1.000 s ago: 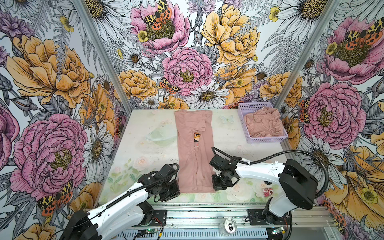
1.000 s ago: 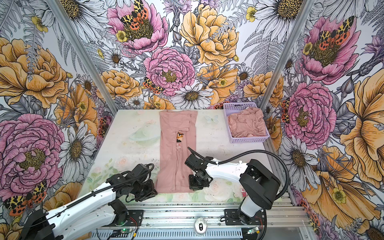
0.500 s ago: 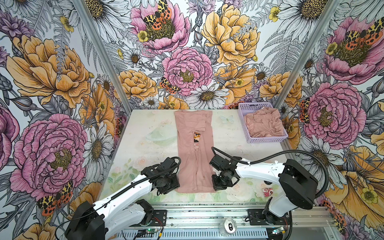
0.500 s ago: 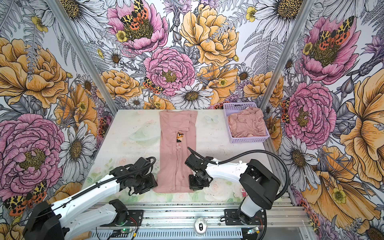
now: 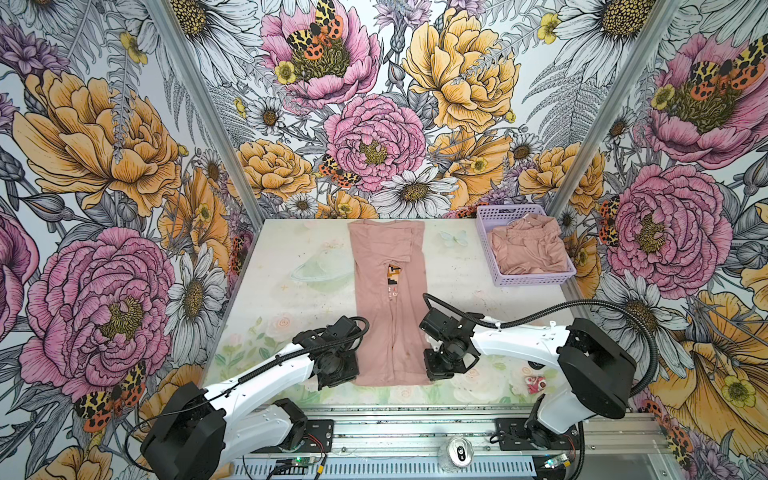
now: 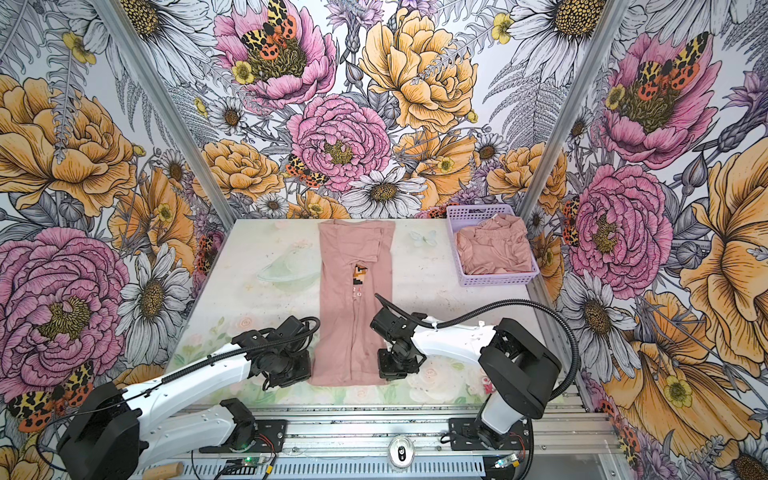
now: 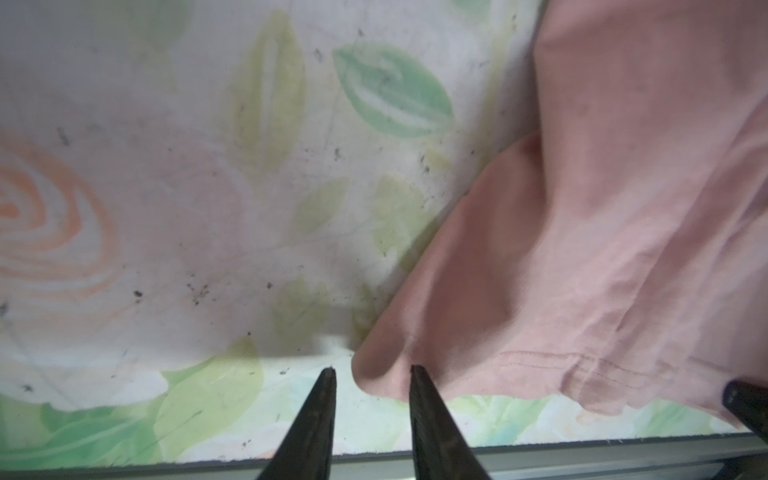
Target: Fold and stack the mixed laundry pile
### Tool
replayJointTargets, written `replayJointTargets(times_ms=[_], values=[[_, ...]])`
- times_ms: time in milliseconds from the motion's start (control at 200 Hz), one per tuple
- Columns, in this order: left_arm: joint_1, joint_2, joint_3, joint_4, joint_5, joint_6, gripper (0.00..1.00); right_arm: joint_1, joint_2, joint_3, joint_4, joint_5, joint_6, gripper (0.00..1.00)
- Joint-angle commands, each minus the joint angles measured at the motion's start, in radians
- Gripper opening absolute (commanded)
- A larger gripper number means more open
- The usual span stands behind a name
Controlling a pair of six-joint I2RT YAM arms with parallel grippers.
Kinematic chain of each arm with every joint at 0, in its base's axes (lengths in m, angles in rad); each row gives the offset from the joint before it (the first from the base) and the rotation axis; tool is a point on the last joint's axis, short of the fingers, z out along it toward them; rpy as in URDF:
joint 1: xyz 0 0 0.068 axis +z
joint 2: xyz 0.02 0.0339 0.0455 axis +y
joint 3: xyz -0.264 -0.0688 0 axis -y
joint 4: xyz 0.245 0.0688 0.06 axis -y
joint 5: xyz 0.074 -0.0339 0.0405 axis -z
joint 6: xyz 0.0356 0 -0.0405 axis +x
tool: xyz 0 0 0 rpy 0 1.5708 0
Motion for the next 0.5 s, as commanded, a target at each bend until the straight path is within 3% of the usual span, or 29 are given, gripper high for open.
replayJointTargets(times_ms=[0,175,325,495], values=[[-0.008,0.022,-0.01,0.039,-0.03,0.017,0.32,-0.005,-0.008,0.005,-0.012,0.005,-0.012,0.0],[-0.014,0.08,-0.018,0.085,-0.011,0.022,0.28,-0.005,-0.003,0.002,-0.008,0.005,-0.011,0.0],[-0.031,0.117,-0.027,0.095,0.014,0.016,0.0,-0.006,-0.01,-0.007,0.0,0.005,-0.005,0.0],[-0.057,0.062,-0.056,0.085,0.06,-0.051,0.0,-0.005,-0.022,-0.015,0.002,0.004,0.001,0.0]])
